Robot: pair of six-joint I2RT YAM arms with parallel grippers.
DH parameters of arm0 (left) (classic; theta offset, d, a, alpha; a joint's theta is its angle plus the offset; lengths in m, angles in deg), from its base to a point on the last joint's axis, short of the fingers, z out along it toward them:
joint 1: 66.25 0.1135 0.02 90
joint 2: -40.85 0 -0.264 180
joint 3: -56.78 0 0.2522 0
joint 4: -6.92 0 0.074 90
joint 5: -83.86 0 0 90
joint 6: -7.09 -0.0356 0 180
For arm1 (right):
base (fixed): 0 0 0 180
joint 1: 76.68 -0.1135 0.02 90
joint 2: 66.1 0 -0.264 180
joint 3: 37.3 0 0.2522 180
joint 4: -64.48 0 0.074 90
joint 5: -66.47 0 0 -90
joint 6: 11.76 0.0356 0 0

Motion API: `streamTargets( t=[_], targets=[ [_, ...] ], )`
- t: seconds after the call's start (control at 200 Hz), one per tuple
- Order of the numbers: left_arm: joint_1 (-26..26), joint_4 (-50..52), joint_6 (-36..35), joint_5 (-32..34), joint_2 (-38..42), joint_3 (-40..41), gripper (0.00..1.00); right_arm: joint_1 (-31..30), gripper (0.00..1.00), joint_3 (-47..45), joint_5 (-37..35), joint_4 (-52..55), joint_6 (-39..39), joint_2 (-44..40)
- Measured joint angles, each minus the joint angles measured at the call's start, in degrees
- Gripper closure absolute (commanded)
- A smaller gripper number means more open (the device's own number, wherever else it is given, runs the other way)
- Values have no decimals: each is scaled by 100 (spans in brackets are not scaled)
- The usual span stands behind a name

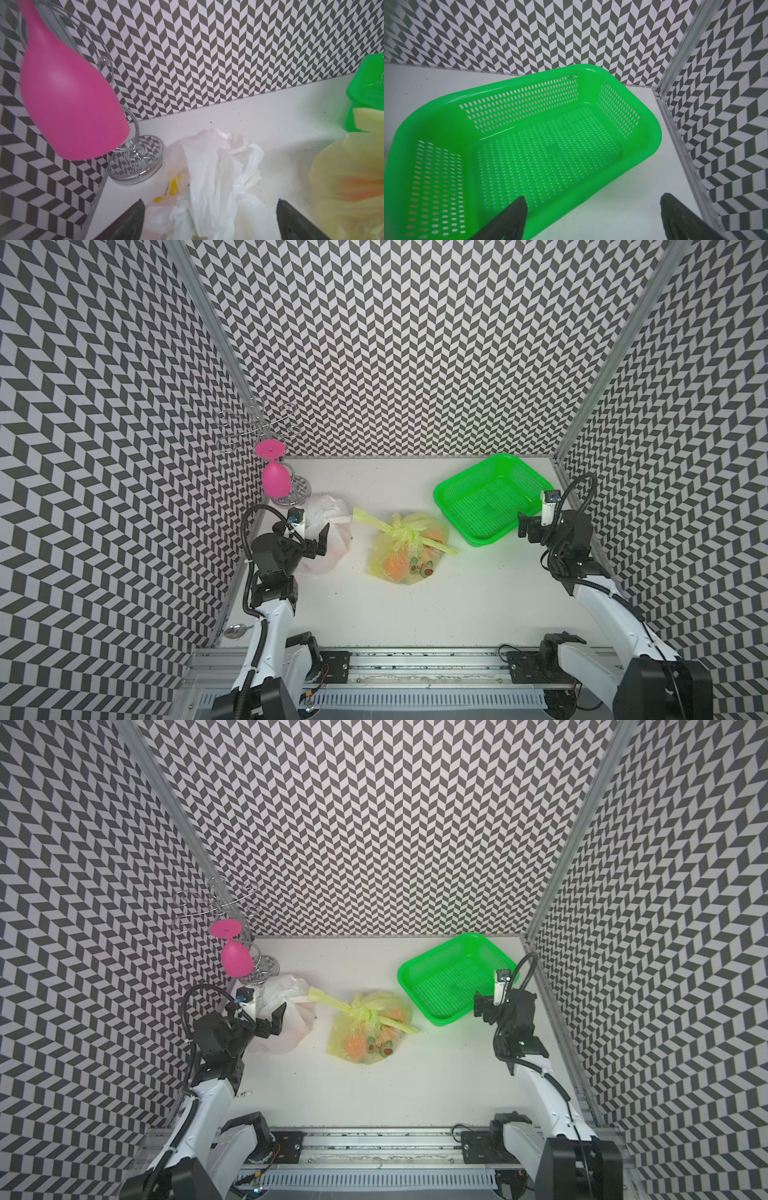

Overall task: Place the oranges into plastic bags & tie knots
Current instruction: Reset both arms

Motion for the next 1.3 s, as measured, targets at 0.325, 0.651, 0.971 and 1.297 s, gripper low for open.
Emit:
streamTargets(
  t=[0.325, 0.651, 0.971, 1.297],
  targets=[
    [-31, -2188, 621, -125, -1488, 420, 0, -2, 1, -754, -142, -1731, 503, 944],
    [-330, -3814, 1248, 374, -2973, 415, 0, -72, 0, -1069, -149, -3919, 721, 1996],
    [-802, -5869, 1408, 815, -3281, 1235, 0, -282, 0, -1746, -57, -6218, 732, 2837],
    [-1147, -6067, 1340, 1366, -3871, 675, 0, -306, 0, -1709, -127, -6299, 710, 2855]
  ],
)
